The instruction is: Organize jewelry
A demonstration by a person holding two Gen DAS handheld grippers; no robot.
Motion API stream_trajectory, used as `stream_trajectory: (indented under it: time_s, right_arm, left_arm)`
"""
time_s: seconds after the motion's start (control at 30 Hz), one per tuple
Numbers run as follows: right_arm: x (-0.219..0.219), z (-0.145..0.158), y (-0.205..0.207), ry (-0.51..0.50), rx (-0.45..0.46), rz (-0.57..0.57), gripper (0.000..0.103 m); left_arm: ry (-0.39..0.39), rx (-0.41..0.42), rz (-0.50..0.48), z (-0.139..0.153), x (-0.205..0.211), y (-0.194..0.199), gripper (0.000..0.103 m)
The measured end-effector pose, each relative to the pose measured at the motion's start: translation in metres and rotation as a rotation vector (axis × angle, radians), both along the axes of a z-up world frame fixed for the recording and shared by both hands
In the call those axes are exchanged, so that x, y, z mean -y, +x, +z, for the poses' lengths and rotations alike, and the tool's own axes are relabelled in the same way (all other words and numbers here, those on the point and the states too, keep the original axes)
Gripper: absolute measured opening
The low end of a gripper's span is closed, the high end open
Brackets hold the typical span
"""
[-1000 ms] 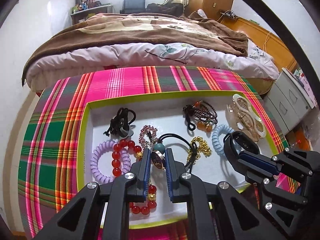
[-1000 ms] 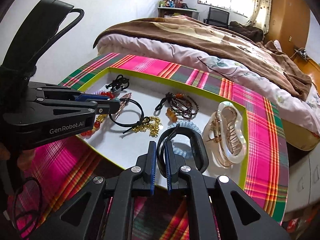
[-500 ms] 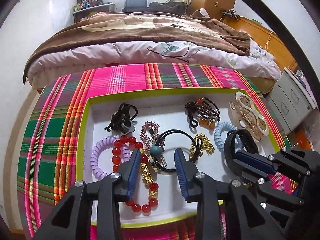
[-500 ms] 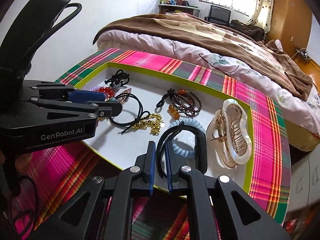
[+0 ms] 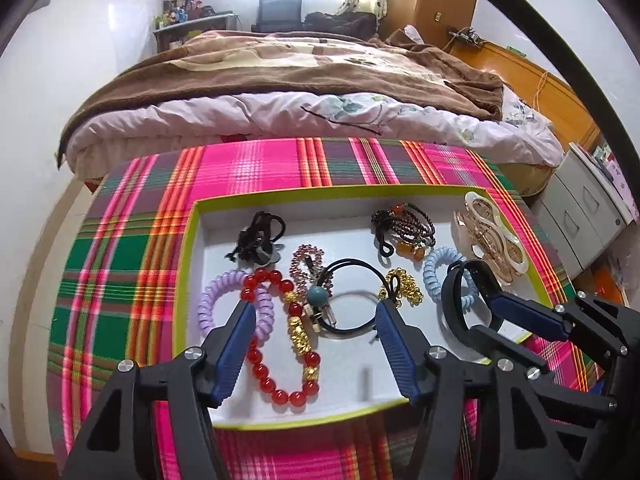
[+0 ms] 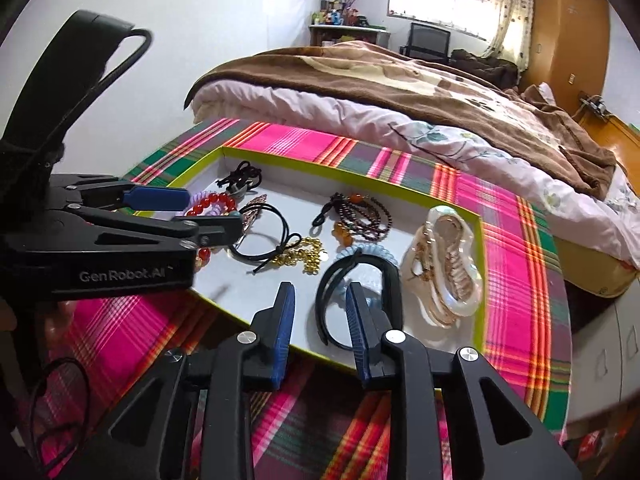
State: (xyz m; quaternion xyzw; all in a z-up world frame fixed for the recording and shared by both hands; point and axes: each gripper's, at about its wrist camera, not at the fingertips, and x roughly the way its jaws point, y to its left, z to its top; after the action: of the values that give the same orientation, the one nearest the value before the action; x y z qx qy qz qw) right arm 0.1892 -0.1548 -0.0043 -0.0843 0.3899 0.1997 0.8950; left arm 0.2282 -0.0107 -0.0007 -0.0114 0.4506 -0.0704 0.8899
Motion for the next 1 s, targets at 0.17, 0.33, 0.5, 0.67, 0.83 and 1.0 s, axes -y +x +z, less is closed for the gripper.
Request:
stream_trajectory:
  time_s: [0.17,0.33,0.5,0.67,0.83,1.0]
  right_arm:
    - [0.008,0.007,-0.010,0.033,0.005,-0.035,0.028]
    - [0.014,0.014,-0.024,0.077,0.013,-0.071,0.032]
    - [0.018,0.022,-0.042,0.106,0.036,-0.113,0.045]
    - [0.018,0.027,-0.056,0.111,0.052,-0.137,0.045]
    - [0.020,0.027,-0.067,0.136,0.052,-0.151,0.045]
    - [0.021,0.027,-0.075,0.151,0.052,-0.159,0.045]
  left_arm:
    - [-0.026,0.015,0.031,0.010,-0.005,-0.016,0.063]
    - [-0.017,0.026,0.055,0.016,-0.007,-0.034,0.063]
    - [0.016,0.044,0.077,0.018,-0.007,-0.058,0.064]
    - [0.034,0.061,0.101,0.023,-0.005,-0.079,0.064]
    - [0.051,0.067,0.119,0.025,-0.003,-0.094,0.064]
    - [0.072,0.059,0.130,0.024,0.000,-0.103,0.064]
